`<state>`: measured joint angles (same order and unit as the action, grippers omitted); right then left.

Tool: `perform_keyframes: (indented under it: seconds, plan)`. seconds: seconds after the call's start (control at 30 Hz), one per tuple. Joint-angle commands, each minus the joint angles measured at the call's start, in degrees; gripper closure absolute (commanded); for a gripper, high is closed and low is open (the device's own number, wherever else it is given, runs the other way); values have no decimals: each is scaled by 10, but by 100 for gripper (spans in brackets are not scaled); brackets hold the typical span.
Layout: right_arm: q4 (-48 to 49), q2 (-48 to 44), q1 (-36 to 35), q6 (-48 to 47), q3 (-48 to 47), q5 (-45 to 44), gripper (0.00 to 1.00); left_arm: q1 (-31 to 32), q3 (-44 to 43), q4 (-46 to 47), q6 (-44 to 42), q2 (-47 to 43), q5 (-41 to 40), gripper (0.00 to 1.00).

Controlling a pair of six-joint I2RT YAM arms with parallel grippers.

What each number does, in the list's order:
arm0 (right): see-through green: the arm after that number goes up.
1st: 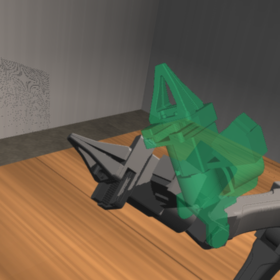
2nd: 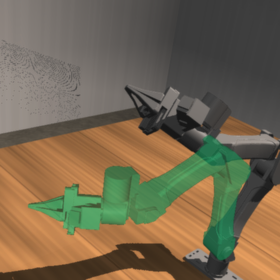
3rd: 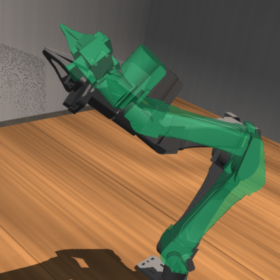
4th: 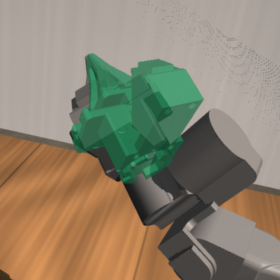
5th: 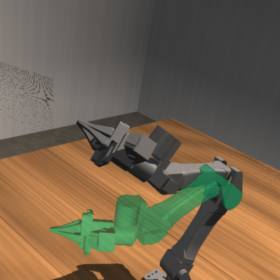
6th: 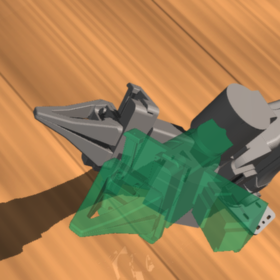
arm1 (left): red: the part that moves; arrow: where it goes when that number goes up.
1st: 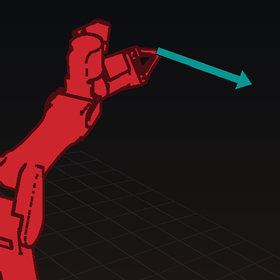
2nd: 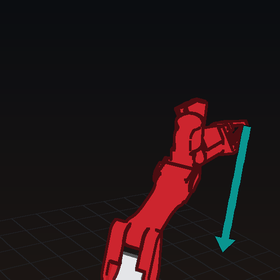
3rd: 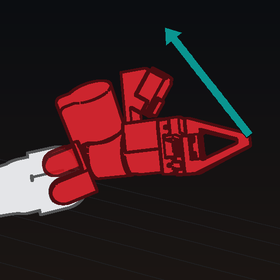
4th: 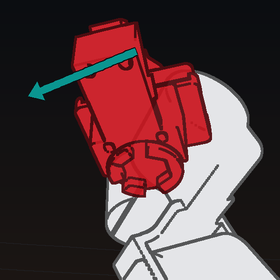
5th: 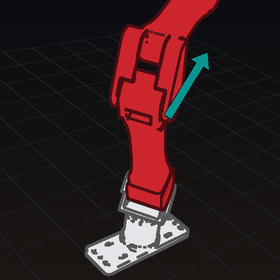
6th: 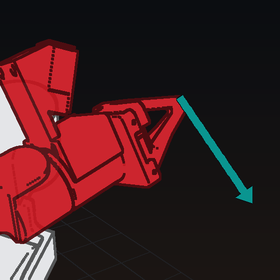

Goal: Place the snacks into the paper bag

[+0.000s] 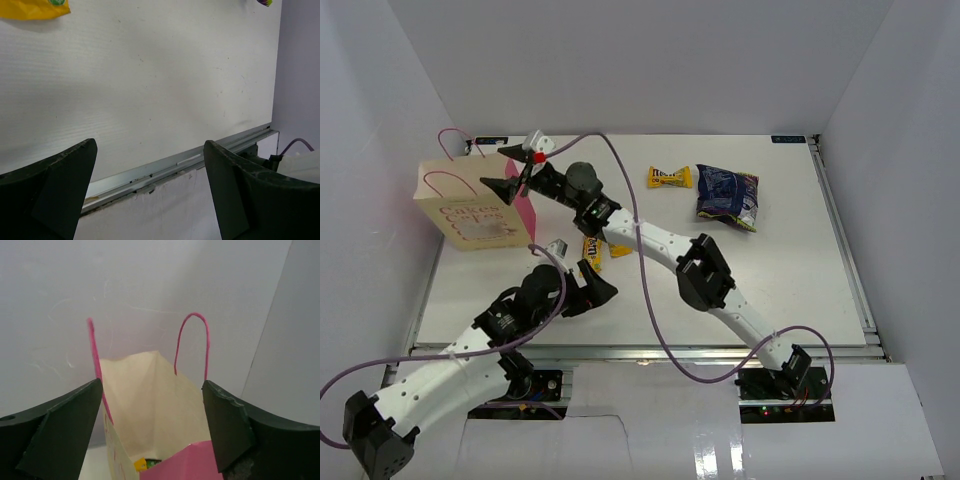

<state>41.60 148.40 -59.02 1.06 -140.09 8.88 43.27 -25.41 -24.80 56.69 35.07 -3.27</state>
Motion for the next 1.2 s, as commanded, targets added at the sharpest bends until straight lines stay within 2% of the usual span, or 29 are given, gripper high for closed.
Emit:
perform_keyframes:
  seconds: [0.0, 0.07, 0.13, 0.17, 0.2, 0.27, 0.3, 0.33, 0.37, 0.43, 0.5, 0.6, 0.67, 0.8, 0.93, 0.97, 1.03, 1.07, 1.17]
  plan:
    - [-68, -114, 67, 5, 18, 98, 17, 2, -52, 52, -67, 55, -27, 2]
    - [-185, -179, 118, 10, 58, 169, 22, 2, -77, 45, -88, 127, -65, 2]
    - [-277, -248, 156, -29, 92, 216, 36, 1, -128, 23, -89, 180, -105, 2]
    - [-371, -274, 196, -46, 137, 241, 37, 2, -147, 1, -98, 231, -144, 2]
    - [-410, -327, 219, -66, 168, 254, 37, 1, -182, -8, -104, 256, -163, 2]
    - [-518, -378, 288, -119, 255, 271, 33, -15, -212, -25, -123, 326, -190, 2]
    - [-554, -418, 315, -136, 277, 274, 22, -29, -223, -25, -133, 344, -186, 2]
    - [-595, -434, 338, -158, 294, 279, 15, -65, -239, -26, -138, 363, -177, 2]
    - [-678, -449, 384, -207, 308, 278, 7, -84, -244, -19, -150, 394, -163, 4]
    - [-753, -488, 426, -252, 352, 271, 10, -127, -256, -7, -164, 423, -127, 6]
    - [-827, -537, 491, -314, 400, 291, 10, -135, -268, 1, -194, 463, -129, 7]
    - [-829, -626, 568, -359, 581, 335, 10, -138, -306, -5, -227, 527, -138, 8]
    - [-822, -664, 601, -375, 640, 342, 9, -138, -333, -17, -241, 559, -153, 8]
    - [-804, -741, 610, -378, 739, 350, 7, -142, -361, -18, -278, 614, -164, 10]
    - [-780, -764, 610, -347, 782, 358, 5, -147, -383, -17, -312, 653, -160, 30]
    - [-778, -765, 611, -344, 785, 366, 4, -149, -386, -16, -318, 657, -159, 40]
    - [-776, -765, 611, -334, 785, 375, 3, -153, -390, -16, -322, 667, -156, 50]
    - [-773, -766, 611, -331, 783, 378, 3, -154, -391, -18, -323, 666, -156, 62]
    - [-773, -769, 611, -330, 780, 387, 2, -154, -397, -18, -320, 627, -145, 71]
